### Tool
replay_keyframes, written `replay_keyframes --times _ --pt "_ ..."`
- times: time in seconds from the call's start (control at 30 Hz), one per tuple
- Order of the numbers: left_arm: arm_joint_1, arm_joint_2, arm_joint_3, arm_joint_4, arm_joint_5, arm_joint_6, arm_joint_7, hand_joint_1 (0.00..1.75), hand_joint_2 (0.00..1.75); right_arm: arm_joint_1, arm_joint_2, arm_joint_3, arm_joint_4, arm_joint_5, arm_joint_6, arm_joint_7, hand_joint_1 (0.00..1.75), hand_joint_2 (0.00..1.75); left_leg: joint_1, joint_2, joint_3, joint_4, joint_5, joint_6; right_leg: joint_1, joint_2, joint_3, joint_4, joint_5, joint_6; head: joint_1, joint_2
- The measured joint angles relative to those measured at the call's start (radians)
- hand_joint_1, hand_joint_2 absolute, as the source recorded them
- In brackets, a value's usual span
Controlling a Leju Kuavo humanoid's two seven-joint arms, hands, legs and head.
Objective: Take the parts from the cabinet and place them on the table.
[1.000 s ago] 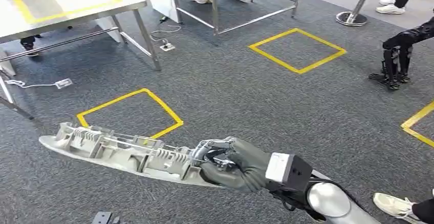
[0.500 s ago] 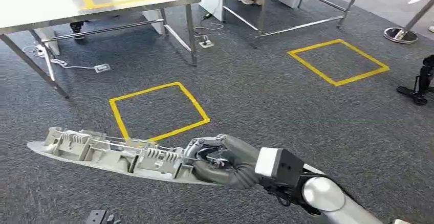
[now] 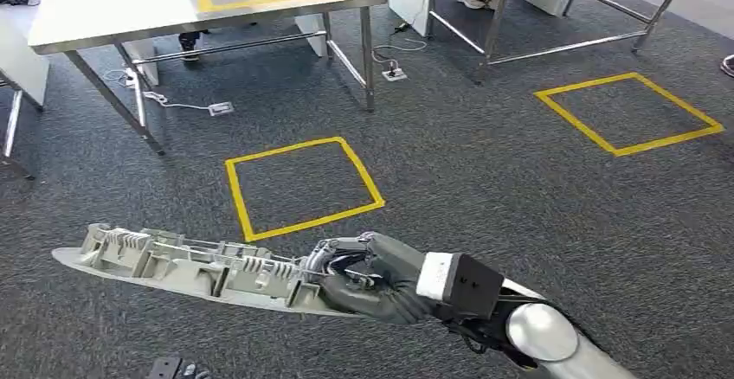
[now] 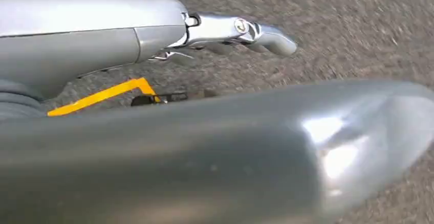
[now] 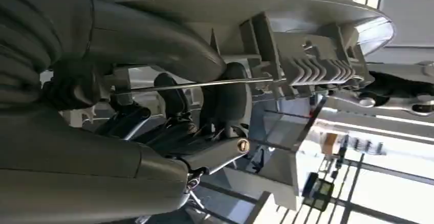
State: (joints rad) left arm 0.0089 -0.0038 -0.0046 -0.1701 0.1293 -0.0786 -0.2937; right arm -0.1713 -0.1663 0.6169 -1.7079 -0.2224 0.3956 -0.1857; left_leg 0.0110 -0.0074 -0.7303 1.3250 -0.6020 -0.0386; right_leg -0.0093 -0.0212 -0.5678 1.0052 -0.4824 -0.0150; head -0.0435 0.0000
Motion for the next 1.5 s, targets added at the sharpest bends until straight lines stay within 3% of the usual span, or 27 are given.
replay_keyframes --times 0.03,0.1,0.13,0.17,0.27,0.3,0.33,0.37,0.4,0.43,0.47,0.5,0.53,0.6,0.63,0.7,0.73,0.77,0.93,1.07,1.27,1.3,1.33,1.37,1.43,1.5 --pt "0.001 0.001 0.003 0.0 0.01 -0.005 0.0 0.0 0.0 0.004 0.0 -0.001 0.0 0.005 -0.001 0.005 1.75 1.75 0.0 0.002 0.028 -0.049 0.033 0.0 0.0 -0.006 0.0 0.001 0.0 0.001 0.0 0.0" --pt "0.001 0.003 0.011 0.0 0.018 -0.015 0.0 0.0 0.0 0.013 0.0 -0.006 0.0 0.014 -0.003 0.006 1.75 1.75 0.0 0.013 0.129 -0.231 0.113 0.004 0.0 -0.015 0.003 0.003 -0.003 0.005 0.0 0.0" --pt "0.0 0.002 0.012 0.0 0.018 -0.015 0.0 0.0 0.0 0.019 0.0 -0.01 0.0 0.017 -0.005 0.006 1.75 1.75 -0.004 0.053 0.165 -0.307 0.113 0.015 0.003 -0.024 0.004 0.006 -0.006 0.01 0.0 0.0" --pt "-0.001 0.0 0.013 0.0 0.018 -0.015 0.003 0.0 0.0 0.027 -0.001 -0.014 0.0 0.02 -0.01 0.006 1.75 1.75 -0.007 0.048 0.162 -0.31 0.119 0.028 0.01 -0.026 0.004 0.009 -0.009 0.015 0.0 0.0" --pt "0.001 -0.006 0.018 0.002 0.023 -0.015 0.016 0.0 0.0 0.052 -0.002 -0.025 0.001 0.022 -0.019 0.005 1.75 1.75 -0.011 0.022 0.154 -0.306 0.121 0.046 0.007 -0.041 0.007 0.0 -0.005 0.034 0.002 0.0" --pt "0.002 -0.009 0.018 0.002 0.025 -0.015 0.021 0.0 0.0 0.057 -0.003 -0.026 0.002 0.023 -0.021 0.003 1.75 1.75 -0.006 0.016 0.159 -0.313 0.128 0.056 0.007 -0.042 0.009 0.001 -0.008 0.043 0.002 0.0" --pt "0.005 -0.011 0.019 0.003 0.032 -0.013 0.025 0.0 0.0 0.066 -0.003 -0.029 0.002 0.027 -0.027 0.0 1.75 1.75 -0.002 0.013 0.159 -0.315 0.131 0.062 0.003 -0.016 0.003 0.019 -0.024 0.05 0.002 0.0" --pt "0.005 -0.011 0.023 0.003 0.044 -0.01 0.031 0.0 0.0 0.074 -0.004 -0.035 0.002 0.032 -0.039 -0.009 1.75 1.75 0.0 0.009 0.158 -0.315 0.132 0.068 0.002 0.005 -0.022 0.075 -0.064 0.054 0.004 0.0" --pt "0.005 -0.012 0.03 0.004 0.055 -0.006 0.035 0.0 0.0 0.085 -0.005 -0.041 0.002 0.04 -0.053 -0.018 1.75 1.75 0.0 0.004 0.156 -0.315 0.133 0.07 0.001 0.012 -0.063 0.164 -0.11 0.058 0.004 0.0" --pt "0.005 -0.015 0.038 0.004 0.062 -0.002 0.042 0.0 0.0 0.092 -0.006 -0.047 0.002 0.045 -0.064 -0.026 1.75 1.75 -0.001 -0.001 0.155 -0.315 0.133 0.071 0.001 0.014 -0.106 0.251 -0.147 0.06 0.004 0.0" --pt "0.006 -0.015 0.042 0.005 0.066 -0.001 0.049 0.0 0.0 0.097 -0.007 -0.052 0.002 0.048 -0.071 -0.032 1.75 1.75 -0.001 -0.005 0.154 -0.315 0.133 0.071 0.001 0.015 -0.139 0.316 -0.166 0.06 0.004 0.0" --pt "0.006 -0.016 0.044 0.005 0.067 0.001 0.051 0.0 0.0 0.1 -0.009 -0.057 0.002 0.05 -0.073 -0.034 1.75 1.75 -0.001 -0.009 0.154 -0.314 0.133 0.071 0.001 0.015 -0.15 0.332 -0.158 0.059 0.004 0.0" --pt "0.006 -0.018 0.047 0.006 0.067 0.001 0.052 0.0 0.0 0.102 -0.01 -0.062 0.002 0.053 -0.074 -0.034 1.75 1.75 -0.001 -0.013 0.155 -0.314 0.133 0.07 0.0 0.015 -0.134 0.294 -0.125 0.058 0.004 0.0" --pt "0.006 -0.02 0.051 0.006 0.067 0.002 0.056 0.0 0.0 0.103 -0.011 -0.071 0.002 0.054 -0.077 -0.035 1.75 1.75 0.0 -0.02 0.158 -0.311 0.131 0.067 -0.002 0.016 -0.043 0.108 -0.028 0.054 0.004 0.0" --pt "0.006 -0.021 0.051 0.006 0.064 0.002 0.058 0.0 0.0 0.102 -0.011 -0.074 0.002 0.055 -0.077 -0.039 1.75 1.75 0.0 -0.022 0.157 -0.309 0.129 0.063 -0.003 0.023 0.0 0.023 -0.001 0.05 0.004 0.0" --pt "0.006 -0.02 0.051 0.005 0.056 0.001 0.053 0.0 0.0 0.1 -0.01 -0.076 0.001 0.056 -0.077 -0.048 1.75 1.75 -0.007 -0.025 0.151 -0.303 0.127 0.05 -0.002 0.025 0.001 0.005 -0.005 0.039 0.005 0.0" --pt "0.007 -0.017 0.051 0.004 0.052 0.0 0.043 0.0 0.0 0.099 -0.006 -0.076 0.001 0.057 -0.077 -0.049 1.75 1.75 -0.01 -0.025 0.151 -0.303 0.123 0.061 -0.001 0.025 0.0 0.003 -0.003 0.041 0.004 0.0" --pt "0.007 -0.018 0.051 0.002 0.047 -0.002 0.03 0.0 0.0 0.098 -0.003 -0.076 0.001 0.061 -0.077 -0.048 1.75 1.75 -0.009 -0.024 0.152 -0.305 0.125 0.06 0.001 0.025 0.0 0.004 -0.004 0.039 0.003 0.0" --pt "0.001 -0.017 0.051 -0.007 0.028 -0.003 0.013 0.0 0.0 0.081 0.008 -0.074 -0.002 0.073 -0.091 -0.042 1.75 1.75 -0.006 -0.023 0.156 -0.317 0.136 0.042 0.005 0.025 -0.004 0.005 -0.001 0.026 0.003 0.0" --pt "-0.011 -0.017 0.05 -0.019 0.012 0.01 0.027 0.0 0.0 0.087 0.009 -0.079 -0.006 0.101 -0.125 -0.036 1.75 1.75 -0.004 -0.024 0.155 -0.319 0.138 0.034 0.007 0.025 -0.005 0.006 -0.001 0.023 0.003 0.0" --pt "-0.015 -0.017 0.049 -0.034 0.002 0.025 0.032 0.0 0.0 0.12 0.01 -0.102 -0.025 0.13 -0.158 -0.046 1.75 1.75 -0.004 -0.024 0.154 -0.318 0.138 0.034 0.006 0.025 -0.005 0.006 0.0 0.023 0.004 0.0" --pt "-0.014 -0.015 0.049 -0.036 0.002 0.028 0.032 0.0 0.0 0.128 0.01 -0.106 -0.03 0.131 -0.158 -0.047 1.75 1.75 -0.009 -0.024 0.152 -0.329 0.127 0.051 0.002 0.022 0.006 0.005 0.014 0.036 0.003 0.0" --pt "-0.013 -0.015 0.049 -0.038 0.0 0.031 0.029 0.0 0.0 0.136 0.01 -0.109 -0.032 0.136 -0.158 -0.048 1.75 1.75 -0.007 -0.023 0.161 -0.345 0.128 0.063 0.0 0.022 -0.002 0.018 0.041 0.044 0.002 0.0" --pt "-0.012 -0.017 0.048 -0.04 -0.002 0.032 0.027 0.0 0.0 0.141 0.011 -0.113 -0.036 0.139 -0.158 -0.048 1.75 1.75 -0.002 -0.028 0.183 -0.361 0.13 0.072 0.003 0.022 0.003 0.023 0.04 0.047 0.001 0.0" --pt "-0.01 -0.02 0.048 -0.047 -0.002 0.039 0.018 0.0 0.0 0.146 0.011 -0.116 -0.045 0.145 -0.156 -0.049 1.75 1.75 0.005 -0.027 0.205 -0.373 0.132 0.077 0.002 0.025 -0.024 0.069 -0.013 0.048 0.002 0.0" --pt "-0.009 -0.021 0.048 -0.047 -0.002 0.04 0.016 0.0 0.0 0.158 0.011 -0.121 -0.053 0.148 -0.157 -0.048 1.75 1.75 0.009 -0.025 0.207 -0.371 0.129 0.073 -0.006 0.025 -0.105 0.213 -0.092 0.052 0.002 0.0"
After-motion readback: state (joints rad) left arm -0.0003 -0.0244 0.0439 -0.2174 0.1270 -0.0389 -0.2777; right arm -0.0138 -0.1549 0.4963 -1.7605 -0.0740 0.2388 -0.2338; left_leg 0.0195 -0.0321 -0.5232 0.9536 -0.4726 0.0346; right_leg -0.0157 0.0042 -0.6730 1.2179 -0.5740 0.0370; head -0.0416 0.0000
